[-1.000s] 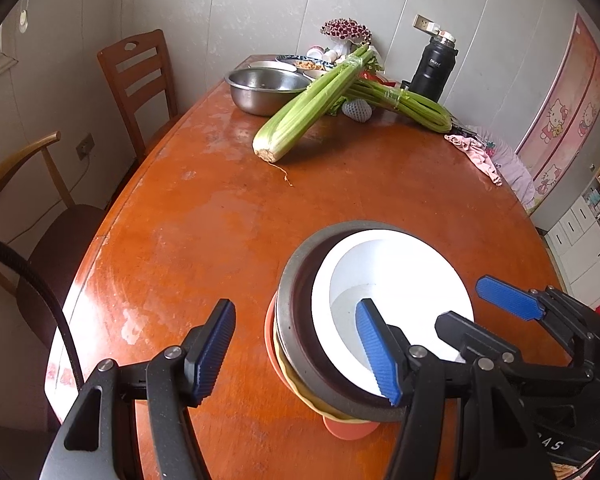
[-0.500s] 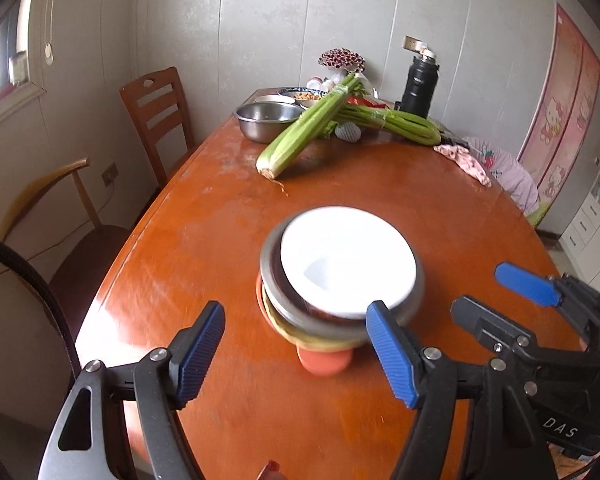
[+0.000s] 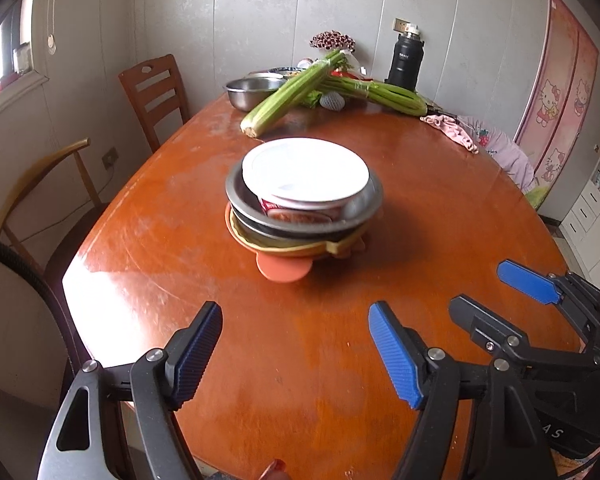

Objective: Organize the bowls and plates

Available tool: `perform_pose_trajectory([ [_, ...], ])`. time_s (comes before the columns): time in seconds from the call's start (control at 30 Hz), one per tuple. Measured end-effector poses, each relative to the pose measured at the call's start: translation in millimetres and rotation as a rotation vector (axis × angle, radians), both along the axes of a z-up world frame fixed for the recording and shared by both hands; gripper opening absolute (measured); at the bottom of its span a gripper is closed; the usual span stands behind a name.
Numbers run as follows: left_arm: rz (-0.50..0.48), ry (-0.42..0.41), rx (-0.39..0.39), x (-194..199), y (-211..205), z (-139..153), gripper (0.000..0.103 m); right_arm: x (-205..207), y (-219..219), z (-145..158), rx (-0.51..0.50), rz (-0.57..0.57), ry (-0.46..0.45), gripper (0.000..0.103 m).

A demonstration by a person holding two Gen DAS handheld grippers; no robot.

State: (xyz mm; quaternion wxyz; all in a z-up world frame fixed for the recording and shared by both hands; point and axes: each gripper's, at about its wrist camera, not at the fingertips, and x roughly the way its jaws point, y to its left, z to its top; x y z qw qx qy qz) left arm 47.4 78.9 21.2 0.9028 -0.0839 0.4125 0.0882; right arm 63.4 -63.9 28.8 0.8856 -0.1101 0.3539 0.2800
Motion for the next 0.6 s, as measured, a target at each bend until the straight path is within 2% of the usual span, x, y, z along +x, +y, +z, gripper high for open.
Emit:
perform_pose_trajectory([
  [0.6,0.002,0.016,0.013,-7.1,-1.5,-8.6,0.075,-10.9,-7.3,-1.5,-0.002,-0.013,0.008,0.069],
])
